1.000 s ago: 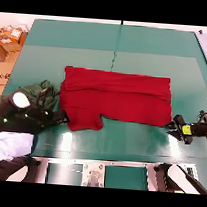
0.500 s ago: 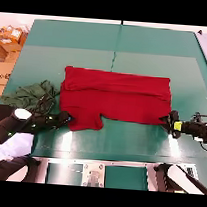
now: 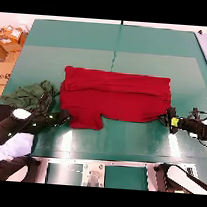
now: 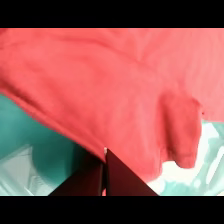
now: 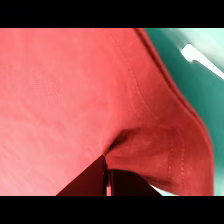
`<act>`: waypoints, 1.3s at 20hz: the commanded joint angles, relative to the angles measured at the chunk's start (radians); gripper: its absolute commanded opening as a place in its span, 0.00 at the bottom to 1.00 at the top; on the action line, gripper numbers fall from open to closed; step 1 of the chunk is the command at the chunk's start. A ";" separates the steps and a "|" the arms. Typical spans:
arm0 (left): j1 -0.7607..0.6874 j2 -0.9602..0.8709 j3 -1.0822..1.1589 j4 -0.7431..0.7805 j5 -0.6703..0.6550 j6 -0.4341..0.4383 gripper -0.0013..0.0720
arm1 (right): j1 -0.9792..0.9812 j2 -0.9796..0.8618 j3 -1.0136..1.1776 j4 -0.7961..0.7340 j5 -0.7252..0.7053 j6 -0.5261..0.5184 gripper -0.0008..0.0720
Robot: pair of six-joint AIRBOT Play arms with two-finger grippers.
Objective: Fold the shirts.
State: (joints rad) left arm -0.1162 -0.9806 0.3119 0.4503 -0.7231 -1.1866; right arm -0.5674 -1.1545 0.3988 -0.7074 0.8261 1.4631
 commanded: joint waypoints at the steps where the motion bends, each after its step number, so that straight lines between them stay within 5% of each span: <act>1: 0.000 0.007 0.041 0.125 -0.114 -0.015 0.06 | 0.002 0.005 0.010 -0.077 0.107 -0.039 0.03; 5: 0.000 0.008 0.194 0.412 -0.402 -0.162 0.06 | -0.037 0.084 0.062 -0.289 0.260 0.039 0.03; 11: 0.000 0.008 0.531 0.456 -0.586 -0.194 0.06 | -0.114 0.239 0.180 -0.441 0.430 0.126 0.03; 18: 0.000 -0.070 0.692 0.432 -0.427 -0.132 0.06 | -0.095 0.218 0.327 -0.243 0.399 0.088 0.03; 26: 0.000 -0.535 1.002 0.326 -0.227 -0.029 0.06 | 0.066 -0.176 0.566 -0.154 0.178 0.089 0.03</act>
State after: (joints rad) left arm -0.1169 -1.3598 1.1934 0.8036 -1.0241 -1.2469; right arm -0.5510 -1.1885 0.8787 -0.8932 1.0977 1.5524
